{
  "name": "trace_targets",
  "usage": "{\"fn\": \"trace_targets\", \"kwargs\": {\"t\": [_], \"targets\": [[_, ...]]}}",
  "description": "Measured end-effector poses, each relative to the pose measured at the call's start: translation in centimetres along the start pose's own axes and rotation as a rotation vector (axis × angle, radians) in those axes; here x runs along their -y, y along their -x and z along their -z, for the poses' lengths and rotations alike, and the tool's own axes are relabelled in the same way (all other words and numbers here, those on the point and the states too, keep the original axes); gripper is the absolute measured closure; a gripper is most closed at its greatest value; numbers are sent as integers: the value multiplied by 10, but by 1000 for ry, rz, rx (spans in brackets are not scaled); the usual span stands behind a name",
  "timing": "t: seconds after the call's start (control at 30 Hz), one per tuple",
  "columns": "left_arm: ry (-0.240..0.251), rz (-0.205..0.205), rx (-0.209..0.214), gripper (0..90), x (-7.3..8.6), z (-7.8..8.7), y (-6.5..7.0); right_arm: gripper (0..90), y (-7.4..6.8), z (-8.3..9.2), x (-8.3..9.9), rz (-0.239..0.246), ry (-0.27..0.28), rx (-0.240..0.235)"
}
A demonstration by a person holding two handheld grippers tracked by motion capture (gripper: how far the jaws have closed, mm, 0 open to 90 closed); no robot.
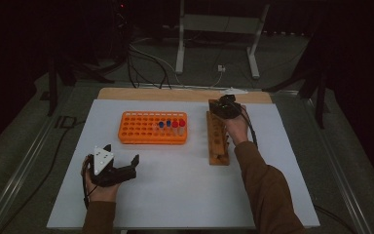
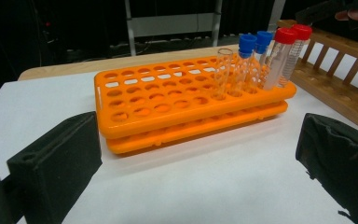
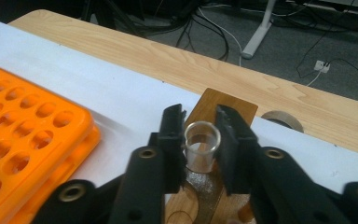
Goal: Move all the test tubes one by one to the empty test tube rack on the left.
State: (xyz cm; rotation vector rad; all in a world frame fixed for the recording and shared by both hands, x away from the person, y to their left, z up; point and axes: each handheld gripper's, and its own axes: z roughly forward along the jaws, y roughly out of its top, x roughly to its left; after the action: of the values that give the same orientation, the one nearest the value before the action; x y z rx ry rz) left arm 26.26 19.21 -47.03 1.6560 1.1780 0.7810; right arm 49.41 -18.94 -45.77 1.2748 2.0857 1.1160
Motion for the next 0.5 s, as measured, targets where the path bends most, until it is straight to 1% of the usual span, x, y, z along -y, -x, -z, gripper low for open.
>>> {"fn": "trace_targets", "kwargs": {"t": [0.03,0.1,0.17,0.3,0.4,0.5], "targets": [[-1,0,-1,8,0,0,0,749,-1,0,0,-2,0,2],[-1,0,-4,8,0,1,0,758,-3,0,-1,17,-4,21],[0,0,-5,8,0,1,0,760,-3,1,-1,12,-1,23],[-6,-5,-5,8,1,0,0,761,-3,9,-4,-17,31,24],[-9,-5,-6,8,1,0,0,761,-5,17,-8,-11,55,32],[-9,-7,-7,8,1,-1,1,762,-5,25,-11,-17,79,32]]}}
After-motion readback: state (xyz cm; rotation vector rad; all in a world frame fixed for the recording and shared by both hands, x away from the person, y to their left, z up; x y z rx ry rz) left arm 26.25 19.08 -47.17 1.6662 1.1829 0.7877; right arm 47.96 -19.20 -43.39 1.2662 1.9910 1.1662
